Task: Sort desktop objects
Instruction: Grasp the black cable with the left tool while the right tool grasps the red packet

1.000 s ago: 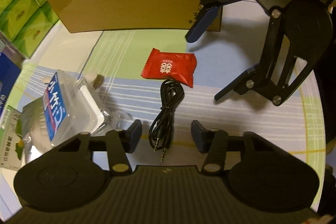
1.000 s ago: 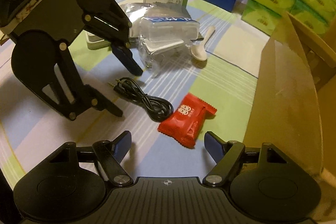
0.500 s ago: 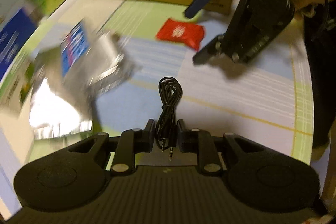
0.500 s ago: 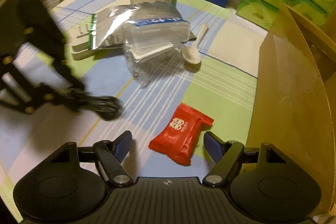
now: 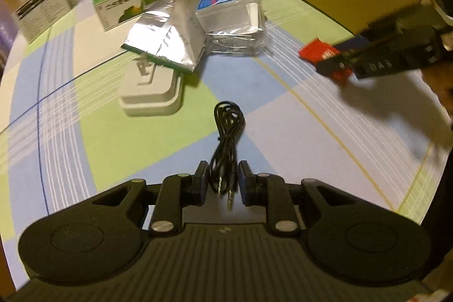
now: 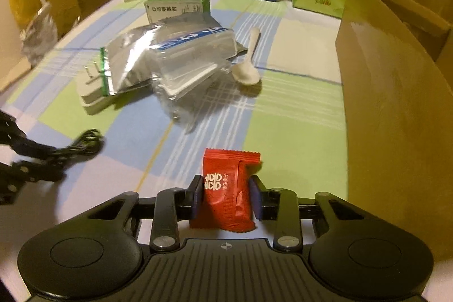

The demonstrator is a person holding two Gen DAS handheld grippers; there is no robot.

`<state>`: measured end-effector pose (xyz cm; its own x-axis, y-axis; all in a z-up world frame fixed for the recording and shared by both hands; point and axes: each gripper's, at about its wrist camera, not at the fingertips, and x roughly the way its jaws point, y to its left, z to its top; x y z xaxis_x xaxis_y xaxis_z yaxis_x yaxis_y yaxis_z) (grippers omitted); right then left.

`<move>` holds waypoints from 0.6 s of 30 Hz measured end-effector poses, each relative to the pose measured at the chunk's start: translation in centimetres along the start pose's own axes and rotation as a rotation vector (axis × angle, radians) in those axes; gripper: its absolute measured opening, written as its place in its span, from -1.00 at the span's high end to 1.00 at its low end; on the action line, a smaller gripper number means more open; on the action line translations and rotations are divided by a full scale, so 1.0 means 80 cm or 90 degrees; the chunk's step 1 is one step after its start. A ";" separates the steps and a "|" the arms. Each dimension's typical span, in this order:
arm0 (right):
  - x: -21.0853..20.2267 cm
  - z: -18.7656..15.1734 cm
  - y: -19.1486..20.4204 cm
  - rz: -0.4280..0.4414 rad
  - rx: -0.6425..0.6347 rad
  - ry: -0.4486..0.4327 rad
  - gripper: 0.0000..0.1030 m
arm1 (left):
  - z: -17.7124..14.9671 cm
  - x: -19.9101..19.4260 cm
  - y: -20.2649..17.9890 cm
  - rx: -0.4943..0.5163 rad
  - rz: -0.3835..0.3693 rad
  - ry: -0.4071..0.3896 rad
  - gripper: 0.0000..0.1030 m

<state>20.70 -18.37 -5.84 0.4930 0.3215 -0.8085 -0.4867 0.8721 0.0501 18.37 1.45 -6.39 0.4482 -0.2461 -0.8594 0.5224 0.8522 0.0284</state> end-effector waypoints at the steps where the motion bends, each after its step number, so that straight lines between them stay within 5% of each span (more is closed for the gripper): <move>1: -0.005 -0.006 0.005 0.006 0.004 -0.003 0.40 | -0.003 -0.003 -0.002 -0.007 0.006 -0.001 0.65; 8: -0.043 -0.058 0.037 0.052 0.037 -0.031 0.42 | -0.036 -0.026 -0.018 -0.097 0.015 -0.035 0.62; 12: -0.056 -0.081 0.044 0.060 0.068 -0.062 0.42 | -0.044 -0.033 -0.031 -0.098 0.049 -0.085 0.20; 18: -0.054 -0.083 0.053 0.032 0.047 -0.097 0.42 | -0.039 -0.027 -0.025 -0.132 0.057 -0.126 0.13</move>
<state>11.71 -18.55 -6.03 0.5757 0.4132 -0.7056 -0.4627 0.8761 0.1356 14.11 1.69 -6.17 0.6291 -0.2329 -0.7417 0.3239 0.9458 -0.0222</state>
